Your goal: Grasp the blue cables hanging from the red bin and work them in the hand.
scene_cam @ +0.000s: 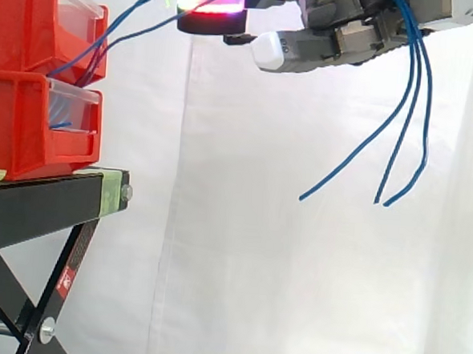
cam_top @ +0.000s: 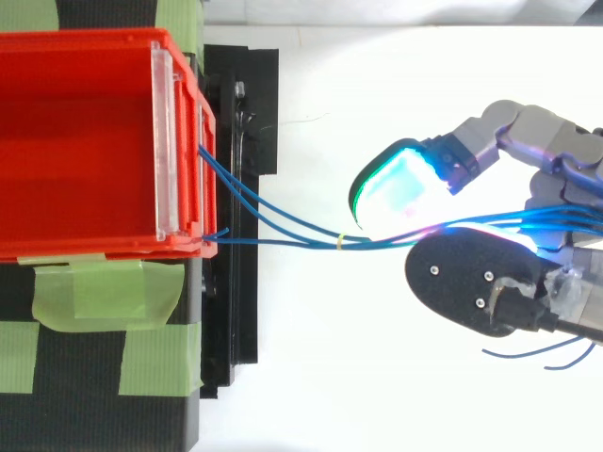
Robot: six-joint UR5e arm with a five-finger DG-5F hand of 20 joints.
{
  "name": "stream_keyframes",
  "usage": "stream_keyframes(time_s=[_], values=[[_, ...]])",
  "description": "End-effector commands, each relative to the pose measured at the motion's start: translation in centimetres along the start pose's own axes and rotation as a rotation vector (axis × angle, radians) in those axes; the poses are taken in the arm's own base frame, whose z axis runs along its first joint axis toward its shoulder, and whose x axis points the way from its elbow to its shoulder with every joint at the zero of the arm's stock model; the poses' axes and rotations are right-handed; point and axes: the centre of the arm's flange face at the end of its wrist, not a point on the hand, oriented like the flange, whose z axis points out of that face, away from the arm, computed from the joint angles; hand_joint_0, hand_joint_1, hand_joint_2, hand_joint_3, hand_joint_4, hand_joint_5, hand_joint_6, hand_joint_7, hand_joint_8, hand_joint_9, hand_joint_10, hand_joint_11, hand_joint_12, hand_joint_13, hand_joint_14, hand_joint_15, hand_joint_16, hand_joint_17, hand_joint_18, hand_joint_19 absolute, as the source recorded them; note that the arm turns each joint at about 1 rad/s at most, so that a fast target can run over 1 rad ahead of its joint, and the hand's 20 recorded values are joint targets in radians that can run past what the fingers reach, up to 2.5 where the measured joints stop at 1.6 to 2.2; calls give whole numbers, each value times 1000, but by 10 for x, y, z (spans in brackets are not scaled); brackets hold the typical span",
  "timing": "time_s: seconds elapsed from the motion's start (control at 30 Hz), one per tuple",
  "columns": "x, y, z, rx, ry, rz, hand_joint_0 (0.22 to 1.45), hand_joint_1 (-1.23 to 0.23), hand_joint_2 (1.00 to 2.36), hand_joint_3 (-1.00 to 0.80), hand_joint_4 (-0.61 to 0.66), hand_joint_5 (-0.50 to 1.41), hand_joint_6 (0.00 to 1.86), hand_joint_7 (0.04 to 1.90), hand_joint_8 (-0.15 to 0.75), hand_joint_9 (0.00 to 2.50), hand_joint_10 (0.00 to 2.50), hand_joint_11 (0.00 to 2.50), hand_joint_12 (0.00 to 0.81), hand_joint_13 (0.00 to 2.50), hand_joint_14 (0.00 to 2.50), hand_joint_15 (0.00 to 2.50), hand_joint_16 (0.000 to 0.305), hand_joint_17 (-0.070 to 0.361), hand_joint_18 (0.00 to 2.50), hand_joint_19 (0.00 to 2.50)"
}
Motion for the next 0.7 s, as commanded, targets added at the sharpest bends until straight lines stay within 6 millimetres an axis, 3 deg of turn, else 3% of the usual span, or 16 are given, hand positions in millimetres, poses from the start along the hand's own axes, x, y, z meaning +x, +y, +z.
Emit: stream_keyframes(time_s=[0.0, 0.23, 0.3, 0.33, 0.37, 0.43, 0.5, 0.53, 0.67], values=[[2, 0, -1, -4, -2, 12, 1306, -652, 1001, 585, 265, 267, 9, 1200, 446, 421, 2500, 2500, 474, 726, 2500, 1194, 53, 119, 818, 366], [2, 0, -2, -4, -7, 16, 1336, -649, 1004, 575, 220, 291, 9, 1204, 426, 413, 2500, 2500, 466, 699, 2500, 1192, 53, 119, 745, 333], [2, 2, -2, -5, -7, 18, 1293, -660, 1004, 520, 228, 298, 9, 1206, 431, 415, 2500, 2500, 464, 718, 2500, 1190, 52, 117, 851, 457], [2, 1, -2, -4, -5, 15, 1223, -661, 1004, 469, 253, 304, 8, 1217, 443, 421, 2500, 2500, 464, 749, 2500, 1234, 51, 114, 1016, 678], [2, 1, -2, -4, -5, 13, 1203, -660, 1003, 455, 260, 305, 9, 1217, 444, 423, 2500, 2500, 464, 760, 2500, 1232, 51, 114, 1069, 744], [2, 1, -2, -4, -4, 13, 1108, -655, 1008, 282, 304, 320, 7, 1246, 472, 444, 2500, 2500, 478, 811, 2500, 1251, 53, 120, 1267, 1010], [2, 0, -2, -4, -5, 12, 1082, -650, 1016, 185, 314, 323, 6, 1266, 479, 448, 2500, 2500, 477, 817, 2500, 1269, 53, 119, 1304, 1051], [2, 1, -2, -4, -5, 12, 1037, -641, 1022, 44, 320, 323, 5, 1279, 474, 446, 2500, 2500, 469, 824, 2500, 1289, 52, 117, 1377, 1202], [1, 0, -2, -2, -7, 4, 1009, -625, 1023, -155, 318, 329, 5, 1286, 477, 461, 2500, 2500, 470, 838, 2500, 1299, 51, 115, 1428, 1282]])
